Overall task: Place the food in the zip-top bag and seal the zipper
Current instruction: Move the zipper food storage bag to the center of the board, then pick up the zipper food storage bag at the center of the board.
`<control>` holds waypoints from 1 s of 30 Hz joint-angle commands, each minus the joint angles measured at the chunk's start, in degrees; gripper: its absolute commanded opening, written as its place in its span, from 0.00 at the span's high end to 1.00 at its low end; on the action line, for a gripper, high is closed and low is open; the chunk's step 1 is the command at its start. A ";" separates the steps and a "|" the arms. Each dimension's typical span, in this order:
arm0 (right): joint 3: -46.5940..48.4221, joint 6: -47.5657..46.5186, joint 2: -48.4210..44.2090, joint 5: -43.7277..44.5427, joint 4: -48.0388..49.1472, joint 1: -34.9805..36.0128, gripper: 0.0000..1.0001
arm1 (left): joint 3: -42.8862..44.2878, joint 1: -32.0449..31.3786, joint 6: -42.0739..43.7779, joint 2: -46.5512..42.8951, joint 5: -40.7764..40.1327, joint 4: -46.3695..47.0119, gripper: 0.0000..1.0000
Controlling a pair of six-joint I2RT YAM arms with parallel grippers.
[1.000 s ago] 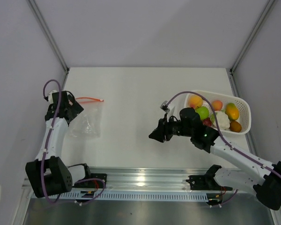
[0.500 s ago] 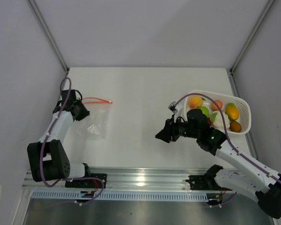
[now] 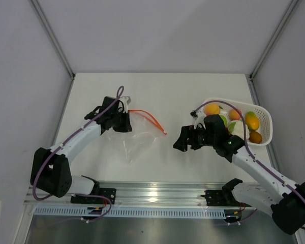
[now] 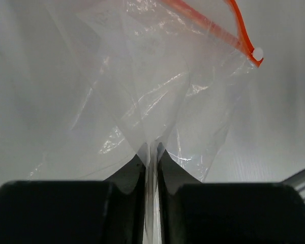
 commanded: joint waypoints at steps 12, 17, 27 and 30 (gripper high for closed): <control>0.99 10.01 5.98 -16.36 14.80 -16.31 0.01 | 3.31 -9.90 4.71 -6.51 -0.90 -5.94 0.09; 8.80 5.45 22.94 -20.15 15.05 -15.09 0.10 | 2.78 -12.11 -1.70 -17.38 -16.10 -7.78 0.06; 19.26 0.44 46.15 -27.36 25.44 -12.01 0.27 | -2.66 -15.36 -10.32 -34.37 -20.26 -10.60 0.07; 20.60 0.07 49.32 -27.27 28.49 -11.22 0.25 | -3.45 -16.23 -11.55 -34.91 -20.07 -10.86 0.08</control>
